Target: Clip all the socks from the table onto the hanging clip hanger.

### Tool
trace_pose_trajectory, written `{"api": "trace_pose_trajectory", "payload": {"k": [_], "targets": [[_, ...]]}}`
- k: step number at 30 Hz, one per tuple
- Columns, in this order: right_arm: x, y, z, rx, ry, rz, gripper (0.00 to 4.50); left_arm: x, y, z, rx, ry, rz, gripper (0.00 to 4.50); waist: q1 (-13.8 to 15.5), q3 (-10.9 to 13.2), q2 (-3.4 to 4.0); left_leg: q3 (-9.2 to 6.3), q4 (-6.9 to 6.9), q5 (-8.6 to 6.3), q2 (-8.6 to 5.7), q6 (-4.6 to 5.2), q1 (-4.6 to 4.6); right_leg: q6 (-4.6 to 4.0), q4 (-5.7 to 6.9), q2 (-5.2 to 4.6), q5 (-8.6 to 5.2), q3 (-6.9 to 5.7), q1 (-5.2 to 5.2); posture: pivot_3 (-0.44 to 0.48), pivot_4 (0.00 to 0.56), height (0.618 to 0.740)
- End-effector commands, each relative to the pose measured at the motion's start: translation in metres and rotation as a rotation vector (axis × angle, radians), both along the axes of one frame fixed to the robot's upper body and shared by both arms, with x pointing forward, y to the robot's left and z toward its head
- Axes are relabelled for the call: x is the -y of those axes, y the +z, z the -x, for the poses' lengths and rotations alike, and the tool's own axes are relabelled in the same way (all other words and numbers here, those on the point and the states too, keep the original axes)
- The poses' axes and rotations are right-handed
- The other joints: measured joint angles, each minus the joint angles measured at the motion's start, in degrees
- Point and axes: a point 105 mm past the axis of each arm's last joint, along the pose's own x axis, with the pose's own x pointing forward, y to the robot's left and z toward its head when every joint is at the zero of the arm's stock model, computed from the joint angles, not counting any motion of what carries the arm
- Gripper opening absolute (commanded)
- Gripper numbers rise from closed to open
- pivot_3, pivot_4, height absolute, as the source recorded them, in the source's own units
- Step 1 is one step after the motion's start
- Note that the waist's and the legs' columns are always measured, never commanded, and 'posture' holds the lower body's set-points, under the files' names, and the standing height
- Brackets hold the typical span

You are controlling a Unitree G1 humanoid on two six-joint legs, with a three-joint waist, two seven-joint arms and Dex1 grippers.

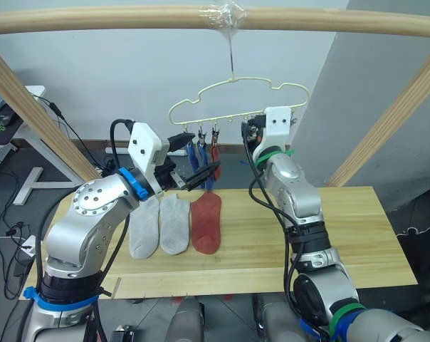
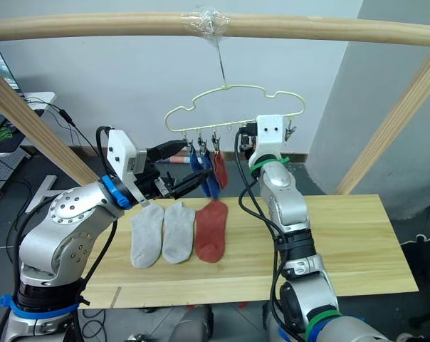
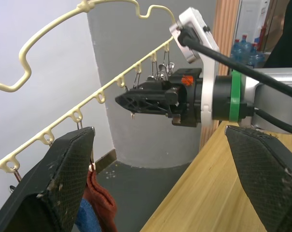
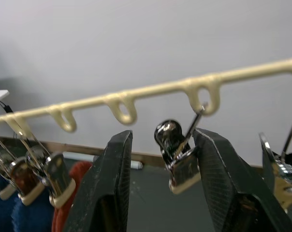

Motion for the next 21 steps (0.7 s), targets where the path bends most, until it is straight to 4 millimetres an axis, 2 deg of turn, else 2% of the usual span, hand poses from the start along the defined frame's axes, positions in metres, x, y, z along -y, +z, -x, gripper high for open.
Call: {"api": "trace_pose_trajectory", "payload": {"k": [1,4,13,21], "targets": [[-0.004,0.014,0.002,0.052,0.015,-0.023,2.04,0.002,0.014,0.007,0.055,-0.012,0.020,4.50,0.0,0.0,0.00,0.00,0.00,0.00,0.00,0.00,0.00,0.00,0.00,0.00,0.00,0.00,0.00,0.110,0.210,0.740],[-0.007,0.015,0.002,0.052,0.017,-0.027,2.04,0.003,0.015,0.008,0.059,-0.014,0.020,4.50,0.0,0.0,0.00,0.00,0.00,0.00,0.00,0.00,0.00,0.00,0.01,0.00,0.00,0.00,0.00,0.113,0.209,0.740],[0.004,0.010,0.004,0.044,-0.021,-0.019,2.04,0.003,0.014,0.009,0.054,-0.013,0.025,4.50,0.0,0.0,0.00,0.00,0.00,0.00,0.00,0.00,0.00,0.01,0.00,0.00,-0.01,0.00,0.00,0.110,0.212,0.740],[0.002,0.017,0.004,0.059,-0.020,-0.030,2.04,0.005,0.018,0.009,0.061,-0.023,0.034,4.50,0.0,0.0,0.01,0.00,0.00,0.00,0.00,0.00,0.00,0.02,0.00,0.00,-0.02,0.00,0.00,0.104,0.216,0.740]]}}
